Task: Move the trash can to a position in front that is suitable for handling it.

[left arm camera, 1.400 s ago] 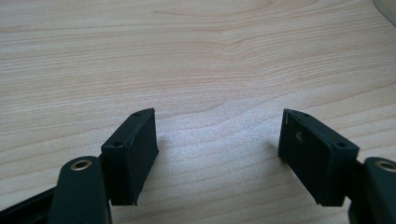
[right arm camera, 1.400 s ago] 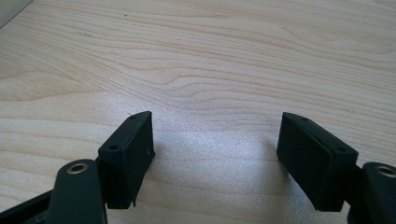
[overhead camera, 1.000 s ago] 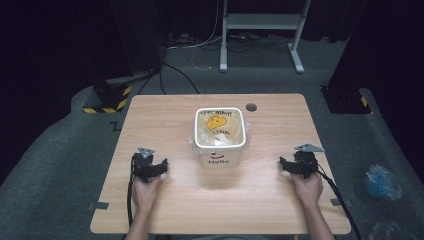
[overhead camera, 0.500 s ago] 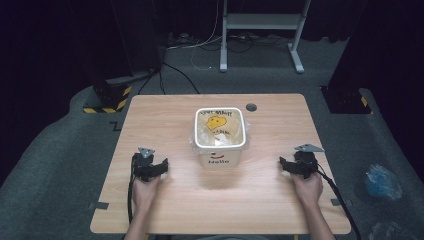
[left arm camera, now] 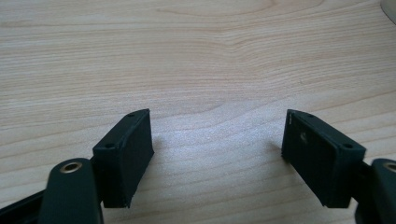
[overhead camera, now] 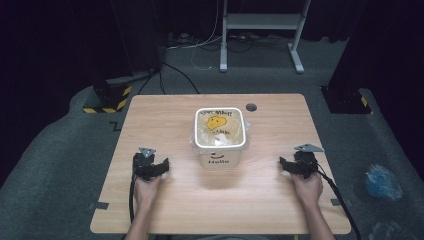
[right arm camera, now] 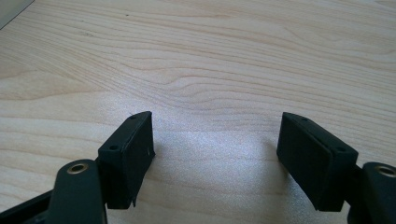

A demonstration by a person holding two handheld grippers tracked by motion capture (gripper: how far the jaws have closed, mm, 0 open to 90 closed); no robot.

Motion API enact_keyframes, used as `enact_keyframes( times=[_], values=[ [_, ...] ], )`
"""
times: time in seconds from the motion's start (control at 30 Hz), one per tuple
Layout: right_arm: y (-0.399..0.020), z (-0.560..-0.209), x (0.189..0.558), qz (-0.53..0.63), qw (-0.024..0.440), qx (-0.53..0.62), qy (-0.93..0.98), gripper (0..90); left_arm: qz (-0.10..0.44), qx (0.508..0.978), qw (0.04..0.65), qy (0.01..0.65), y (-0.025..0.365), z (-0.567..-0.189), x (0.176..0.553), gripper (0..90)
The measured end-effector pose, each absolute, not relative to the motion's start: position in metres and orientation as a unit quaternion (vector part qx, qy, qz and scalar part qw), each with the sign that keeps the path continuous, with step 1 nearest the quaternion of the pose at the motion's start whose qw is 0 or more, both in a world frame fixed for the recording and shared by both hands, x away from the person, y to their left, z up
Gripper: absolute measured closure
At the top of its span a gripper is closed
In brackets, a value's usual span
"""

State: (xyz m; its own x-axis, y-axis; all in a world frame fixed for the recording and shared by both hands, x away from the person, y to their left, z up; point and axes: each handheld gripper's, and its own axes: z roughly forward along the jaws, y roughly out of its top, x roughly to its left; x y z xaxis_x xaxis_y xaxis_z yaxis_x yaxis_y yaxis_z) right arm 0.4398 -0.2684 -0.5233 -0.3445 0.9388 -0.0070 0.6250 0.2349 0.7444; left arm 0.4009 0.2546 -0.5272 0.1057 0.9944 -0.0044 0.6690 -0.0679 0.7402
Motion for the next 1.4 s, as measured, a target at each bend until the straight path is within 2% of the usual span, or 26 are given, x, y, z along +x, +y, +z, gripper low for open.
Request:
enact_keyframes(
  times=[0.6, 1.4],
  values=[
    [-0.268, -0.523, 0.439, 0.333, 0.236, 0.521, 0.749, 27.2, 0.269, 0.674, 0.319, 0.61, 0.235, -0.526, 0.409, 27.8],
    [-0.267, -0.523, 0.44, 0.332, 0.235, 0.523, 0.749, 26.4, 0.259, 0.679, 0.332, 0.601, 0.215, -0.521, 0.422, 26.5]
  ],
)
